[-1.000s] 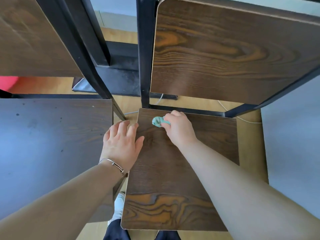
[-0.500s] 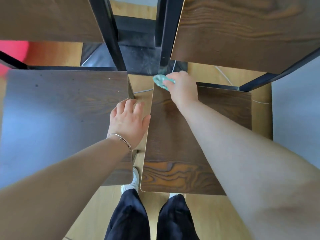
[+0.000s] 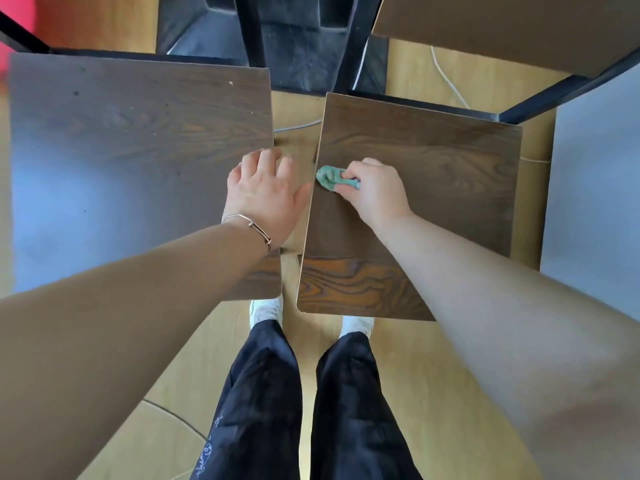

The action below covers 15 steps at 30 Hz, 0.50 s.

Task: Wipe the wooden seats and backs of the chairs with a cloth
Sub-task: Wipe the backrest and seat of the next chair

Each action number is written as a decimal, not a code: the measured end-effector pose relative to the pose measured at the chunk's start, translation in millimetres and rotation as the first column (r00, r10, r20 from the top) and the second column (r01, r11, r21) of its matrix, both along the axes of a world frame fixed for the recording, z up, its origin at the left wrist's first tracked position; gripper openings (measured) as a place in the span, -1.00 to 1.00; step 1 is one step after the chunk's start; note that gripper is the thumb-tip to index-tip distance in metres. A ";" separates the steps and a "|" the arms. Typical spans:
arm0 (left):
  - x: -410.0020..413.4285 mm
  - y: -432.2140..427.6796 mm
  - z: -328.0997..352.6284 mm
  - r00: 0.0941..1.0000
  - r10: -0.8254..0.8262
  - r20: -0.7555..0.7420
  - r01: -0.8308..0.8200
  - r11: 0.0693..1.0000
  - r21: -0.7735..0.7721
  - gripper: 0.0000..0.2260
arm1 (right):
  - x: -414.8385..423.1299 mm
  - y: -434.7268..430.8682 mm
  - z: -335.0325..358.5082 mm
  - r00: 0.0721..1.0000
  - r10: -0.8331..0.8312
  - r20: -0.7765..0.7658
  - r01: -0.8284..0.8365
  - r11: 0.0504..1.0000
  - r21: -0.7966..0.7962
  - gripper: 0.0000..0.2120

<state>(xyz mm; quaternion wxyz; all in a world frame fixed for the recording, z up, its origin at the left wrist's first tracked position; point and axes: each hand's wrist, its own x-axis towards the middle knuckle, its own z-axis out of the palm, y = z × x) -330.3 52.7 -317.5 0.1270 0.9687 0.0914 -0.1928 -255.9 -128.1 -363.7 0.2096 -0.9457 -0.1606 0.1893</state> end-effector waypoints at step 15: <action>-12.6 -48.2 -6.6 0.998 -0.063 -0.026 0.063 0.998 -0.006 -0.54 | -62.0 -82.4 11.9 0.951 -0.298 0.085 0.277 0.940 0.199 -0.83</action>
